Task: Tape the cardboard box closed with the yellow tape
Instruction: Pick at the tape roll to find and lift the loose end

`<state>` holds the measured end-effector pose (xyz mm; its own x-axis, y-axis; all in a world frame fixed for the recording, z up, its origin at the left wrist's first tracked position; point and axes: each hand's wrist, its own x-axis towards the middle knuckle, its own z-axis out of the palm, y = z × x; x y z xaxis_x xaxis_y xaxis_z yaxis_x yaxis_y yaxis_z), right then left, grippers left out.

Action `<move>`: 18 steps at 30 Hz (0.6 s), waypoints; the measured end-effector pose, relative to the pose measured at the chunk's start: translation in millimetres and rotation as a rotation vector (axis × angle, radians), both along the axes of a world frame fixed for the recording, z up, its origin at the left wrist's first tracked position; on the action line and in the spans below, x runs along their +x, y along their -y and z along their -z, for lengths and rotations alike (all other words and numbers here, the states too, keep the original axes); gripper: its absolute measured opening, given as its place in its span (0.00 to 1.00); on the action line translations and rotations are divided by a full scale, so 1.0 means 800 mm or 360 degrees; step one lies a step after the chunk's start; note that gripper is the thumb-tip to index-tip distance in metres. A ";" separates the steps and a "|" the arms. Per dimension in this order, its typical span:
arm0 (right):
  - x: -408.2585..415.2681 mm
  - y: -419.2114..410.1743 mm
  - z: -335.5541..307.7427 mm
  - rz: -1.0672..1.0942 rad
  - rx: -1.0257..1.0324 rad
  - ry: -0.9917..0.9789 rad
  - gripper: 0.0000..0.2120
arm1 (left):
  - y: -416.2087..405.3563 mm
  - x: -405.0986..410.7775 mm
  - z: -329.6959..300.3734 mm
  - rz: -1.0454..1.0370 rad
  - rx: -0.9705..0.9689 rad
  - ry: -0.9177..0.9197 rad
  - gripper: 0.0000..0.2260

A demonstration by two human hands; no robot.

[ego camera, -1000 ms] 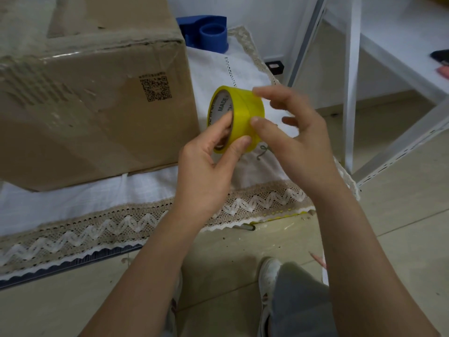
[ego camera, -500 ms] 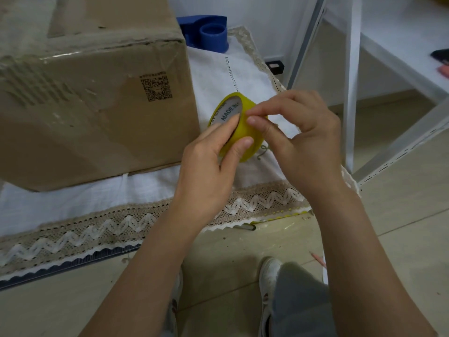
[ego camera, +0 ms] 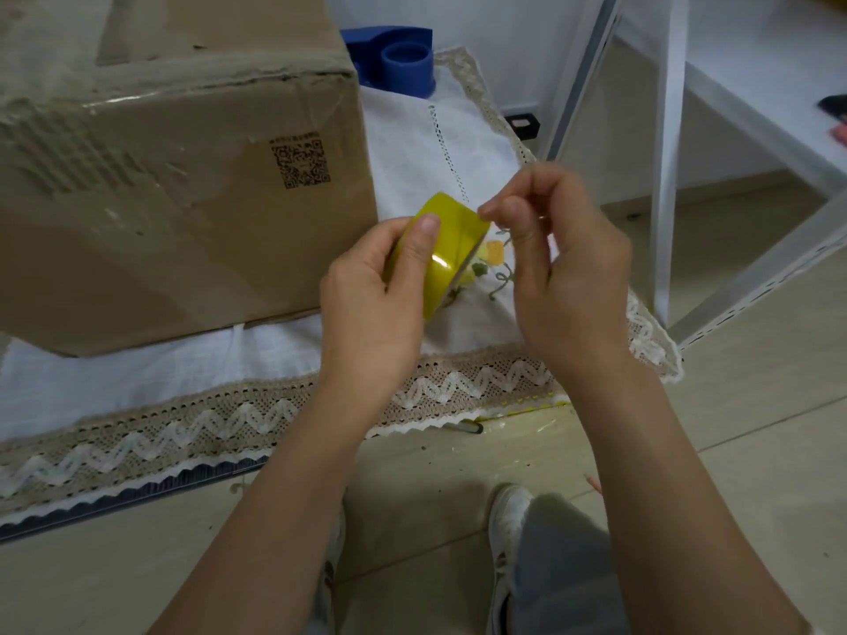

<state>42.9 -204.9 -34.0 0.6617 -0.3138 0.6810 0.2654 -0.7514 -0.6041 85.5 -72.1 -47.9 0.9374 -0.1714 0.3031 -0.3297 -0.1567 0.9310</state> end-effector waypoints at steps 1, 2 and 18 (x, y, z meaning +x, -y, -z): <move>-0.002 0.002 -0.004 -0.0003 0.0075 0.0050 0.06 | -0.001 0.002 0.001 -0.0017 -0.0020 -0.0016 0.09; -0.003 0.006 -0.008 -0.0008 0.0149 0.0106 0.04 | -0.002 0.003 0.002 -0.0027 -0.0028 -0.0024 0.09; -0.001 0.014 -0.009 -0.0014 0.0840 -0.0397 0.03 | 0.016 -0.010 -0.006 0.0239 -0.0594 -0.0243 0.06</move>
<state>41.9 -216.2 -26.6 0.7861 -0.5619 0.2574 0.0722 -0.3302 -0.9412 77.3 -84.8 -43.5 0.9493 -0.2145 0.2298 -0.1770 0.2394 0.9547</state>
